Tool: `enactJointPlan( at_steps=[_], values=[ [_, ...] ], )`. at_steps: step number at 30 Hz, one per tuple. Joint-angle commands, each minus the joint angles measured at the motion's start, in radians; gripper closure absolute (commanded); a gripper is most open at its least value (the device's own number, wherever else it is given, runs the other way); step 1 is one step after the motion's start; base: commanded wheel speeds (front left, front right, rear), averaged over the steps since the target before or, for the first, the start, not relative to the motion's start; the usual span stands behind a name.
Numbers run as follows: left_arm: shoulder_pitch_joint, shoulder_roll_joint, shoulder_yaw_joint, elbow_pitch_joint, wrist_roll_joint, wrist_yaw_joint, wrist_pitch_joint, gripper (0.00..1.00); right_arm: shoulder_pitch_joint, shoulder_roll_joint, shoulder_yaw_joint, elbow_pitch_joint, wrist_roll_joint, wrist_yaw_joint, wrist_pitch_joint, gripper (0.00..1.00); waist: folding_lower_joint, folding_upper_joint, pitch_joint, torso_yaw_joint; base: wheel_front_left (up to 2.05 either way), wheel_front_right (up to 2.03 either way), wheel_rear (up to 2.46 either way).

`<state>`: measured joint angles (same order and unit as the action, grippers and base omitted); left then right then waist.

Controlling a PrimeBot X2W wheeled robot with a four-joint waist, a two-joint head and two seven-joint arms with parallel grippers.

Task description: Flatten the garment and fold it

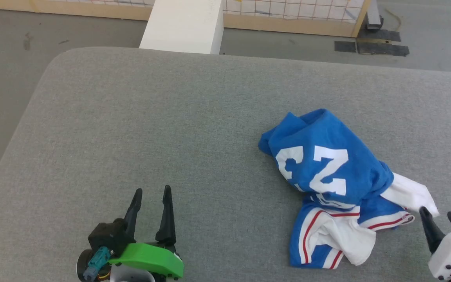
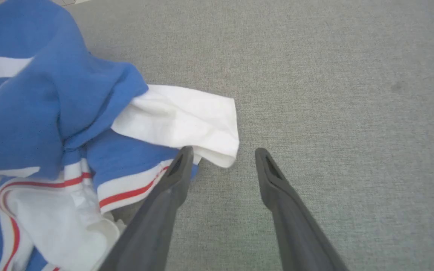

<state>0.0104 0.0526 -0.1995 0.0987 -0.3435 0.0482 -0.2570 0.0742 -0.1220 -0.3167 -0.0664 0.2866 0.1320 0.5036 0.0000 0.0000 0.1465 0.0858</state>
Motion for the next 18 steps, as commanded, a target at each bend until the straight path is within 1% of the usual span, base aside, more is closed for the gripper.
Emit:
enactJointPlan(
  at_steps=[1, 4, 8, 13, 18],
  values=[
    [0.001, -0.002, 0.007, 0.000, 0.008, -0.004, -0.005, 0.00, -0.017, 0.010, 0.005, -0.001, -0.001, -0.001, -0.026, 0.00, 0.0000, 0.0000, -0.003, -0.005, 0.00, 0.00, 0.00],
    [0.004, -0.001, 0.012, -0.002, 0.015, -0.007, -0.005, 0.00, -0.035, 0.014, 0.000, -0.025, -0.006, -0.001, -0.071, 0.00, 0.0000, 0.0000, -0.010, -0.008, 0.00, 0.00, 0.00],
    [0.014, 0.000, 0.013, -0.012, 0.021, -0.011, -0.005, 0.00, -0.051, 0.033, -0.023, -0.098, 0.000, -0.001, -0.156, 0.00, 0.0000, 0.0000, -0.024, -0.002, 0.00, 0.00, 0.00],
    [0.029, -0.001, 0.015, -0.021, 0.023, -0.015, -0.005, 0.00, -0.029, 0.052, -0.001, -0.179, -0.029, -0.001, -0.300, 0.00, 0.0000, 0.0000, -0.030, 0.006, 0.00, 0.00, 0.00],
    [0.047, -0.001, 0.016, -0.025, 0.027, -0.017, -0.005, 0.00, 0.035, 0.070, 0.026, -0.198, -0.051, -0.001, -0.445, 0.00, 0.0000, 0.0000, -0.033, 0.015, 0.00, 0.00, 0.00]
  ],
)
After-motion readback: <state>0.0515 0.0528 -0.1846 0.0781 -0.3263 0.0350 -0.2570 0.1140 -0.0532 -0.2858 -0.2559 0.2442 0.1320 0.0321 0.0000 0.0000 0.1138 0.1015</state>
